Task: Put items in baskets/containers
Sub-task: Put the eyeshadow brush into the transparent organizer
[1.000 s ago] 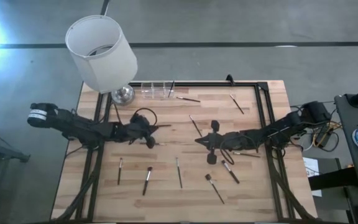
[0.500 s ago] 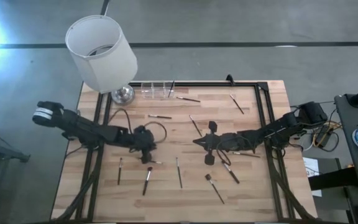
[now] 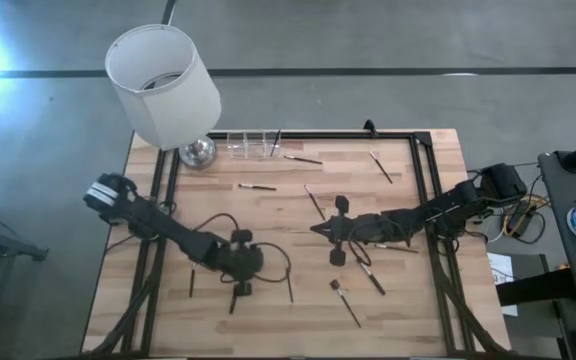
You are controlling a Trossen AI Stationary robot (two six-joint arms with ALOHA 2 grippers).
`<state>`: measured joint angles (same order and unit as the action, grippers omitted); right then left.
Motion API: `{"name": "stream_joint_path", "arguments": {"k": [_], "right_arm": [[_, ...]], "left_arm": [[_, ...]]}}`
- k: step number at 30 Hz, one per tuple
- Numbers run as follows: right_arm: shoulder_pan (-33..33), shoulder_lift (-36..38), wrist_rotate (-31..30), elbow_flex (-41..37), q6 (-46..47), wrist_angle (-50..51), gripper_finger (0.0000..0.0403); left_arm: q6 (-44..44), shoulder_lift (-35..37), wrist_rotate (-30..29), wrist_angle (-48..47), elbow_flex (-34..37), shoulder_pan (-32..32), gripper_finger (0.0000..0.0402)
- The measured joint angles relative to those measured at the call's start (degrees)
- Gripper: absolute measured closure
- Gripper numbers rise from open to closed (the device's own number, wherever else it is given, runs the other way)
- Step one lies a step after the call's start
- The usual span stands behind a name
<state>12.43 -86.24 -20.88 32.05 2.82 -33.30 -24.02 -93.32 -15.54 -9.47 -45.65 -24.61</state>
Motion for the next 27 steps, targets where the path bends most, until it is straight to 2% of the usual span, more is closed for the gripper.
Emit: {"name": "stream_joint_path", "arguments": {"k": [7,21,27], "right_arm": [[0.0,0.0,0.08,0.0,0.01,0.01,0.0394],[0.07,0.0,0.09,0.0,0.01,-0.02,0.0394],[0.07,0.0,0.09,0.0,0.01,0.0,0.0394]], "left_arm": [[-1.34,-2.78,-0.89,-4.09,-3.85,0.08,0.0323],[-2.11,-3.48,0.45,-6.5,-3.86,0.19,0.0324],[-1.66,-5.44,0.22,-5.81,-4.0,0.39,0.0353]]}}
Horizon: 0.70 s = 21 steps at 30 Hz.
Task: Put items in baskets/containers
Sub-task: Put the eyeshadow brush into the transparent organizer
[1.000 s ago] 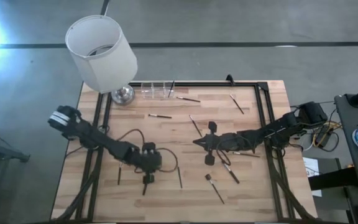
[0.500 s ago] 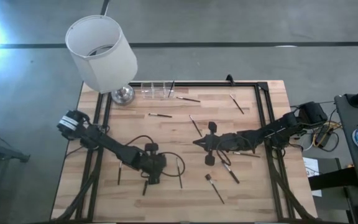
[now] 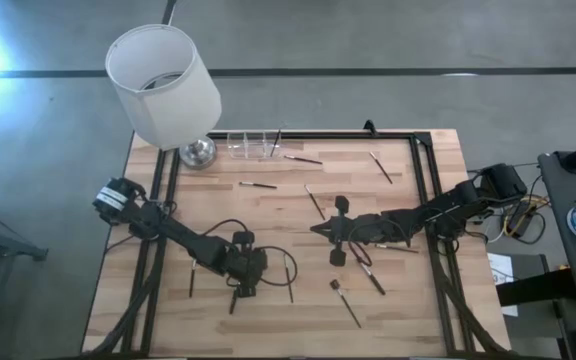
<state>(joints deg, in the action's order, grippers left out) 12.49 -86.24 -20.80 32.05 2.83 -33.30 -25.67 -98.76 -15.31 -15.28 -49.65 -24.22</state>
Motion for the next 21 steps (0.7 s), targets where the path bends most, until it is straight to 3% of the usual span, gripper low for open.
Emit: {"name": "stream_joint_path", "arguments": {"k": [4,9,21], "right_arm": [[0.0,0.0,0.0,0.0,-0.02,-0.02,0.0394],[0.0,0.0,-0.02,0.0,-0.02,0.0,0.0394],[-0.02,-0.02,-0.2,-0.52,-1.51,-1.06,0.0394]], "left_arm": [[0.09,0.03,0.02,0.29,-0.02,0.17,0.0394],[0.09,1.8,-0.91,-0.14,0.07,0.26,0.0401],[0.64,14.23,-12.59,0.75,0.33,0.48,0.0401]]}}
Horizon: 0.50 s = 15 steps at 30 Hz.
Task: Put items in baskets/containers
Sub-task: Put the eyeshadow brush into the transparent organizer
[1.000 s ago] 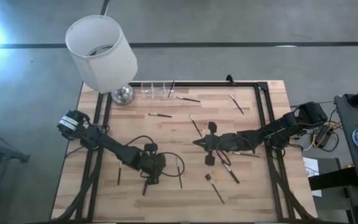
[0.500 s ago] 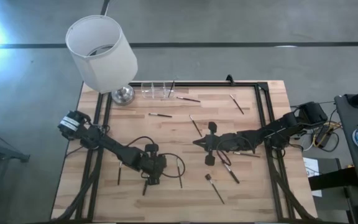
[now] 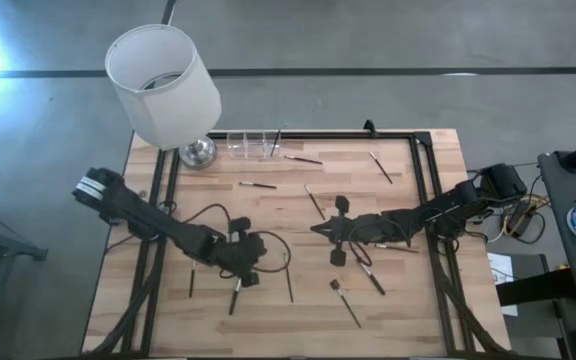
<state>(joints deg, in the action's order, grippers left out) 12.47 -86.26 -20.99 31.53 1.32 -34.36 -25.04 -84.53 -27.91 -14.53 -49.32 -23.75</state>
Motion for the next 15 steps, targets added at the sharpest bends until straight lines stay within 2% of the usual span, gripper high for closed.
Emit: {"name": "stream_joint_path", "arguments": {"k": [3,5,12,15], "right_arm": [[0.0,-1.51,0.03,-0.54,-0.63,-5.4,0.0394],[0.0,-3.89,0.89,-1.01,-1.51,-10.89,0.0394],[-0.15,-17.9,7.06,-0.67,-2.39,-37.12,0.0394],[-0.88,-22.49,8.15,1.08,-0.5,-43.97,0.0394]], "left_arm": [[1.65,2.71,-3.06,3.42,0.51,0.0,0.0401],[3.47,4.55,-3.95,8.95,2.07,-0.07,0.0401],[13.82,8.31,-4.49,39.95,14.02,0.04,0.0401],[16.61,9.11,-4.31,51.65,19.18,0.32,0.0401]]}}
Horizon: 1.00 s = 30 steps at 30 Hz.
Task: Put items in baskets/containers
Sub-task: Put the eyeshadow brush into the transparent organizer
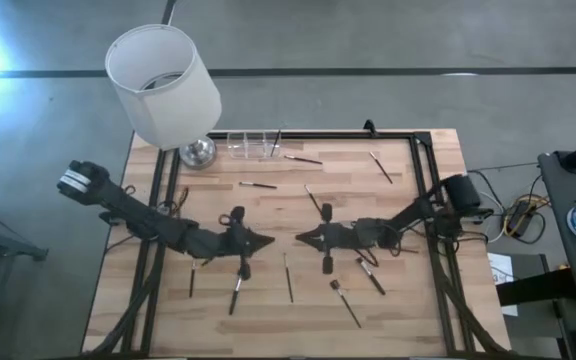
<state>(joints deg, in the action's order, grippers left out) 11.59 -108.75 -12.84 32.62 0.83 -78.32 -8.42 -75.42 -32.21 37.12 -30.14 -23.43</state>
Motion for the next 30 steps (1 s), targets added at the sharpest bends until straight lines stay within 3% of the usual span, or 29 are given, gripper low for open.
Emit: {"name": "stream_joint_path", "arguments": {"k": [5,13,17,23,30], "right_arm": [[-2.47,-4.09,3.94,5.76,4.13,0.06,0.0366],[-5.11,-9.05,6.93,13.19,5.07,0.52,0.0286],[-5.83,-9.66,9.23,14.71,5.23,1.52,0.0265],[-5.99,-9.61,10.1,16.86,3.91,1.94,0.027],[-6.03,-9.59,9.99,20.92,2.61,9.27,0.0318]], "left_arm": [[3.14,0.9,0.24,11.19,5.36,1.29,0.0401],[4.13,1.03,4.79,16.06,7.53,5.4,0.0401],[4.15,0.88,6.79,18.2,8.11,6.98,0.0401],[4.0,0.7,8.37,18.81,8.03,7.62,0.0401],[3.8,0.68,9.17,18.9,8.01,7.62,0.0402]]}}
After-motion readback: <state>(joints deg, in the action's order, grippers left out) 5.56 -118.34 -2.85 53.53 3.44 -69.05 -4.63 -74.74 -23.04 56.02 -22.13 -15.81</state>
